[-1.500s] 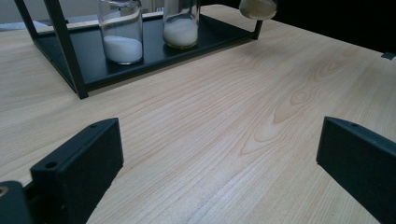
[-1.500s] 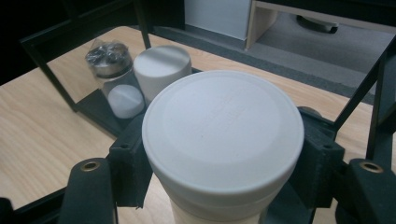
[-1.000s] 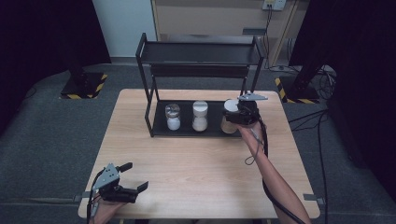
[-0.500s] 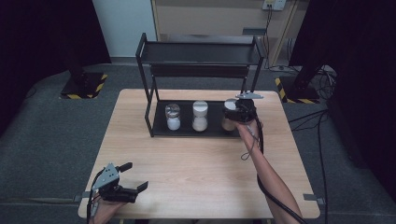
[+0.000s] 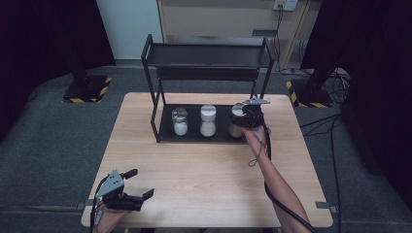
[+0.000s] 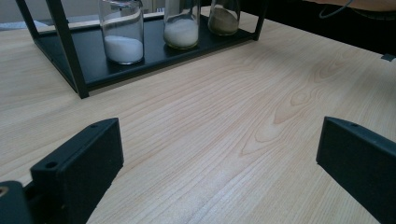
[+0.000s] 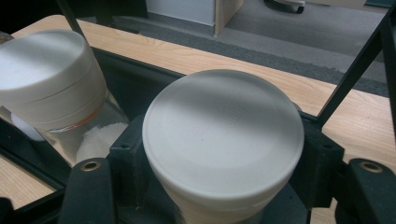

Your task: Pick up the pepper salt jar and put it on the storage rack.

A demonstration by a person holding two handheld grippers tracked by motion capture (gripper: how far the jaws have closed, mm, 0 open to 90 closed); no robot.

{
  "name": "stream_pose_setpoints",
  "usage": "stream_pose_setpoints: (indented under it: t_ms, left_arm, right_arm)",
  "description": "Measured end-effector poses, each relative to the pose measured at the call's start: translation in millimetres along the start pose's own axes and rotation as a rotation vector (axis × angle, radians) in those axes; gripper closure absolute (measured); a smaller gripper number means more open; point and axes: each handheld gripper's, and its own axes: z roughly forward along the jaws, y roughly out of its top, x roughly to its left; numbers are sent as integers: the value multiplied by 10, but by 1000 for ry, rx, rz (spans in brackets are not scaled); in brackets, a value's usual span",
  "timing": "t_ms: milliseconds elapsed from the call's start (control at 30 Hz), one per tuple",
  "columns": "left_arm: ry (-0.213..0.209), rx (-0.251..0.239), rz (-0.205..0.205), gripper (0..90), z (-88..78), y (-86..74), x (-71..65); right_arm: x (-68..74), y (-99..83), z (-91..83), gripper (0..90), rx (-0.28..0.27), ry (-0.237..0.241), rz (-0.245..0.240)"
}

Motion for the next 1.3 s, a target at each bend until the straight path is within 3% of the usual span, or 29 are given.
stream_pose_setpoints:
  t_ms: [767,1033,1133,1300]
  left_arm:
    - [1,1,3,0,1,3,-8]
    - [0,2,6,0,4,6,-10]
    - [0,1,5,0,3,5,-10]
    - [-1,0,4,0,5,5,-9]
  right_arm:
    - [-83,-56,-7,297,-20,18,36]
    - [-51,53,-134,143,-48,34,-25]
    - [-1,87,-199,115,-64,23,-66]
    - [14,138,-327,111,-88,45,-105]
